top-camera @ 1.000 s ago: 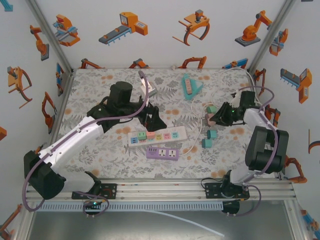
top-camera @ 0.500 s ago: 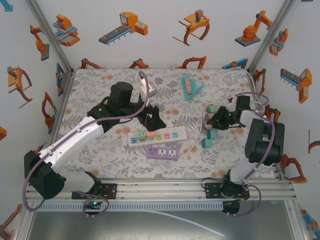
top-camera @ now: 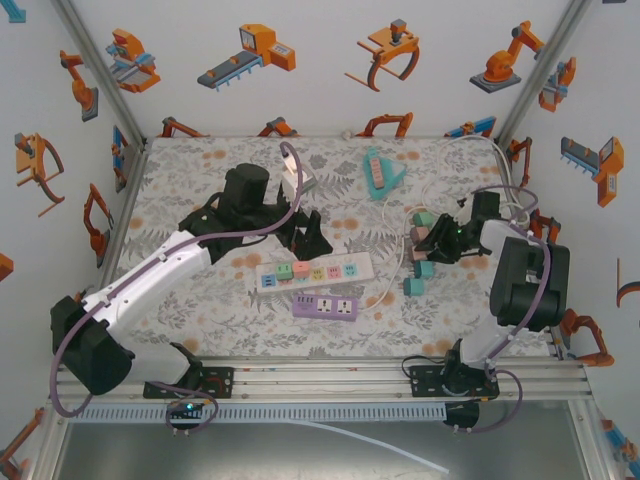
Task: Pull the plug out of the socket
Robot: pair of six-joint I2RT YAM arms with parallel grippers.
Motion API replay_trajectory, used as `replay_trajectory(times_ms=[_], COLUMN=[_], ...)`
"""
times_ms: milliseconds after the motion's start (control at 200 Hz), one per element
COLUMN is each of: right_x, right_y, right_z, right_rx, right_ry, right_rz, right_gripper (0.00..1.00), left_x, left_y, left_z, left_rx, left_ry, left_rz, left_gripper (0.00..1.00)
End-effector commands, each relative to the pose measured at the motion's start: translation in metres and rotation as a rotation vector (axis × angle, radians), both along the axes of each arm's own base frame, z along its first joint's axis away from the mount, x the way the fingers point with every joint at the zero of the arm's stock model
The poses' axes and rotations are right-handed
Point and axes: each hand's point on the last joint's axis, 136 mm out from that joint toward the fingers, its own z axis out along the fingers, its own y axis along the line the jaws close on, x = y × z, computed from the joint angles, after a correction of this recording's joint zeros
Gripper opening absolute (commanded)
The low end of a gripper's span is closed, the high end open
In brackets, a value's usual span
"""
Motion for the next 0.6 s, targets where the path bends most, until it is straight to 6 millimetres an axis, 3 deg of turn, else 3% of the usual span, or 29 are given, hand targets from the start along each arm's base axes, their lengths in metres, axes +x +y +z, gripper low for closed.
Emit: replay_trajectory(times_ms=[0,225,376,496,596], right_x=[0.002,0.015,0.029,0.043,0.046], right_y=[-0.009,-0.022,-0.013,0.019,0.07], right_z=[0.015,0.054,0.095,0.142,0.18], right_rx=[-0.084,-0.17,-0.195,-0.203,-0.232], right_ry=[-0.035,-0.139,-0.26,-0.425,-0.601], right_rz=[0.007,-0.026,0.0,0.094,0.254], right_gripper=[0.45,0.46,0.46,0.46,0.46], left_x=[0.007,0.017,0.028,0.045,0.064], left_y=[0.0,0.013,0.027,0.049,0.082], left_z=[0.004,0.005,0.007,0.007,0.002], left_rx=[-0.004,0.017,0.019,-0.013,-0.058], left_ry=[-0.03,-0.066,-0.081,-0.06,0.004], left_rz=[0.032,0.115,0.2,0.34,0.517], left_gripper=[0.97,0.97,0.97,0.97,0.97])
